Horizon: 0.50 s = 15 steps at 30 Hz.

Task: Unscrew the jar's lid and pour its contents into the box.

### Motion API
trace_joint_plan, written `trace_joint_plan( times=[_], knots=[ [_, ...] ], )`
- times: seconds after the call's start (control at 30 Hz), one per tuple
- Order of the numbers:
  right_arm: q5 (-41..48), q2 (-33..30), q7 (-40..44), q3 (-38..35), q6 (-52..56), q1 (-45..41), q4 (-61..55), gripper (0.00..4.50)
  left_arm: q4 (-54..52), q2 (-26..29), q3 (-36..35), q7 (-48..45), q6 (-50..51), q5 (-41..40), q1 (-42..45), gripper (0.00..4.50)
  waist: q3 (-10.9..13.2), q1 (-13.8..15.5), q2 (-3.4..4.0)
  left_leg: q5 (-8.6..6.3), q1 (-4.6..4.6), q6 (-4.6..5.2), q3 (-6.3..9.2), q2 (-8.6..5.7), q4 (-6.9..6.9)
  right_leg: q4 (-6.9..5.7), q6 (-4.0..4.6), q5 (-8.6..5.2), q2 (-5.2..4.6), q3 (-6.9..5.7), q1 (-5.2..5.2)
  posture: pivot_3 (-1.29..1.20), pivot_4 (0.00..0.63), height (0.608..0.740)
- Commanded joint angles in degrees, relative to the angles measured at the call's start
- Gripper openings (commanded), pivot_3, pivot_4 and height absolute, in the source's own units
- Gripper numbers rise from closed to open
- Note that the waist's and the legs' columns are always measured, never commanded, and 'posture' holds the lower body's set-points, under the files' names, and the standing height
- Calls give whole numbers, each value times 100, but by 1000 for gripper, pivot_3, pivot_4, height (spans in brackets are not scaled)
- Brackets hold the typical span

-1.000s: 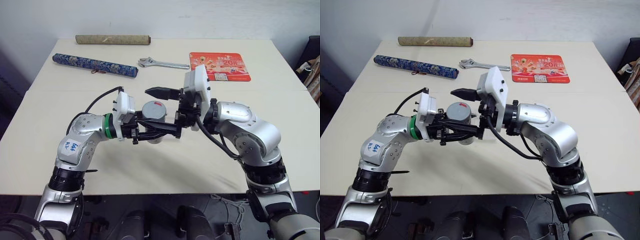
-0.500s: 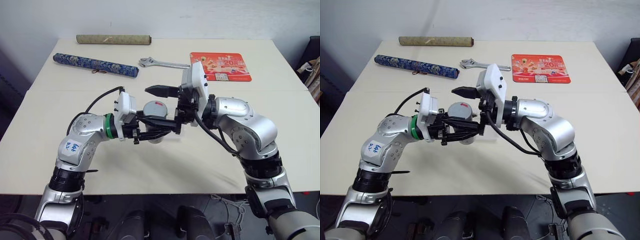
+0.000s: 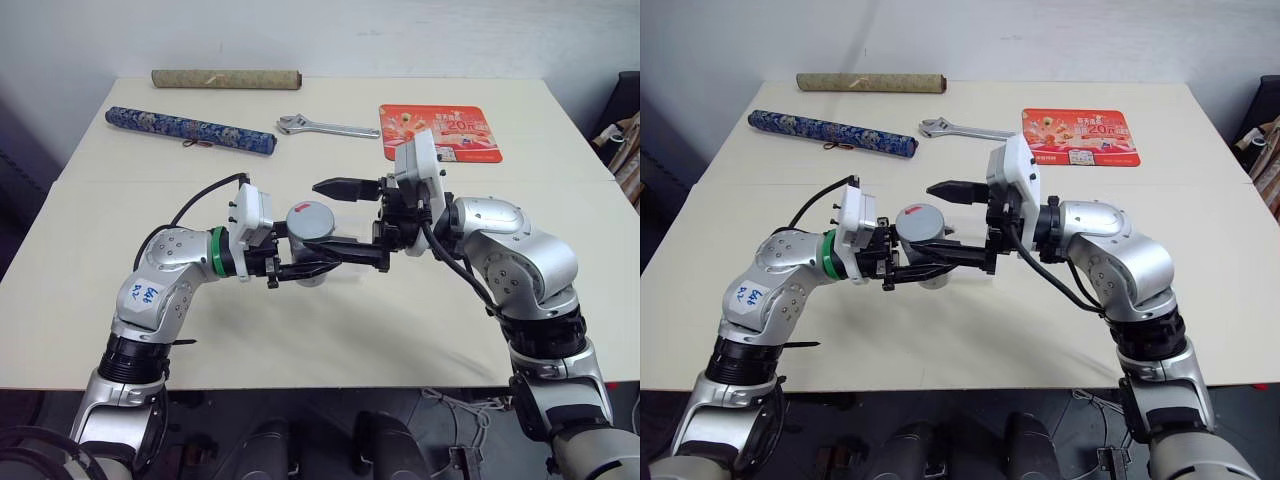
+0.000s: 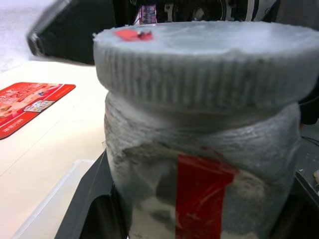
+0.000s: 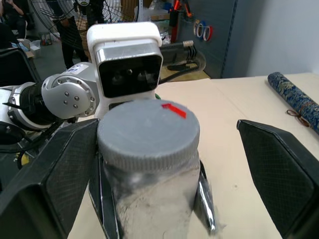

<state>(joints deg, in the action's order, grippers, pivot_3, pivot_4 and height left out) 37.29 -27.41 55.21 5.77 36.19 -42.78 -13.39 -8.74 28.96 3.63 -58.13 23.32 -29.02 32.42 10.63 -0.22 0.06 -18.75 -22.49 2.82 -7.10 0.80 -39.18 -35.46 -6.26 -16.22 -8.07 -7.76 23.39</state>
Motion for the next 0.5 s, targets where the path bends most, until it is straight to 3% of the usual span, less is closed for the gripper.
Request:
trace_joint_plan(
  times=[0.03, 0.5],
  knots=[
    [121, -161, -16, -413, -31, 43, -56, 4477, -284, 2, -26, -59, -48, -88, 25, 2383, 0, 4, 0, 0, 0, 0, 0, 0, 0, 0, 0, 0, 0, 0, 0, 0, 150, 740],
    [661, -452, 285, -640, 295, 101, -258, 4477, -262, 31, -42, -68, -40, -46, 9, 2383, 0, 8, 0, 0, 0, 0, 0, 0, 0, 1, 0, 0, -1, 0, 0, 0, 150, 740]
  ],
)
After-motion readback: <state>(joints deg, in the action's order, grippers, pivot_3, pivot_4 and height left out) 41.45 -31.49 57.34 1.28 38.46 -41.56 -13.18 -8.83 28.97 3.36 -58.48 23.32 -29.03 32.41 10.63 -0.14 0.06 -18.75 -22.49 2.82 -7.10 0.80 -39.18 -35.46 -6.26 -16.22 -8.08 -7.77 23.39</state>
